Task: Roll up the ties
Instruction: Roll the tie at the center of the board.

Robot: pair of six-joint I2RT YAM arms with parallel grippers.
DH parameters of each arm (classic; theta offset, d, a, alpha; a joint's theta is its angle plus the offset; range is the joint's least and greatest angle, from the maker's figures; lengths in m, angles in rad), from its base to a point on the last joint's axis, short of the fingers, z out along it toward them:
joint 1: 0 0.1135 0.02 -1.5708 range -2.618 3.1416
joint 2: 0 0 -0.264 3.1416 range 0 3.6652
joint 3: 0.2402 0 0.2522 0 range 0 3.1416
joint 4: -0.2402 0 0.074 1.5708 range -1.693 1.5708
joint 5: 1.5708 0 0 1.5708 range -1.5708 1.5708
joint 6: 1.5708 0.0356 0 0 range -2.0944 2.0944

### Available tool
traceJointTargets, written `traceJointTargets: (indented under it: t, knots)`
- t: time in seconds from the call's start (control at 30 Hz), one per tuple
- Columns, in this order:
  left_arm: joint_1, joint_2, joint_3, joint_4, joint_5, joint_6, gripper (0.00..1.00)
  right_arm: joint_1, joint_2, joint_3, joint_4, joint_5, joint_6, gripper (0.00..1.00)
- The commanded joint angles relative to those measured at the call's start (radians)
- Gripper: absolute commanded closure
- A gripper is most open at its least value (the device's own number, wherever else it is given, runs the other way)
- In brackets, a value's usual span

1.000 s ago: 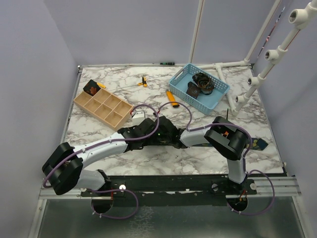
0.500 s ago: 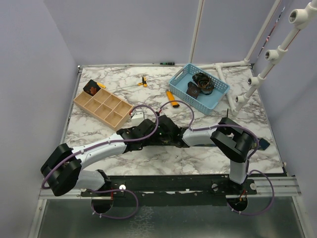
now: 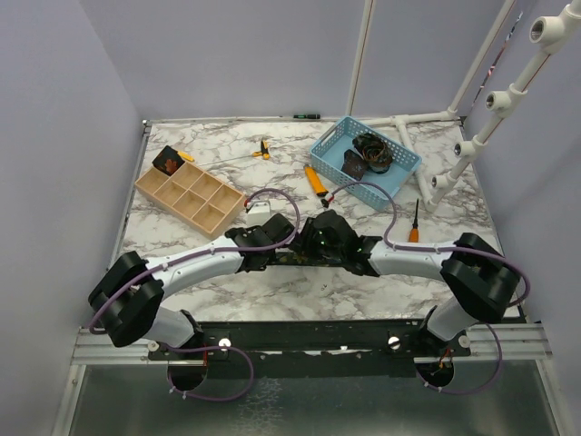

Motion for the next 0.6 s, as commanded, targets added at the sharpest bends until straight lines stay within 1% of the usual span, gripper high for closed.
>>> traceJointTargets:
  t: [0.0, 0.33, 0.53, 0.57]
  knots:
    - [-0.016, 0.048, 0.046, -0.034, -0.04, 0.002, 1.0, -0.015, -0.099, -0.105, -0.082, 0.12, 0.021, 0.64]
    - [-0.078, 0.157, 0.133, -0.081, -0.083, -0.056, 1.0, -0.017, -0.287, -0.311, -0.054, 0.172, 0.044, 0.64]
    - [-0.09, 0.254, 0.188, -0.096, -0.087, -0.057, 1.0, -0.016, -0.32, -0.345, -0.046, 0.167, 0.039, 0.65]
    - [-0.089, 0.264, 0.192, -0.094, -0.082, -0.057, 0.96, -0.016, -0.32, -0.346, -0.045, 0.164, 0.036, 0.64]
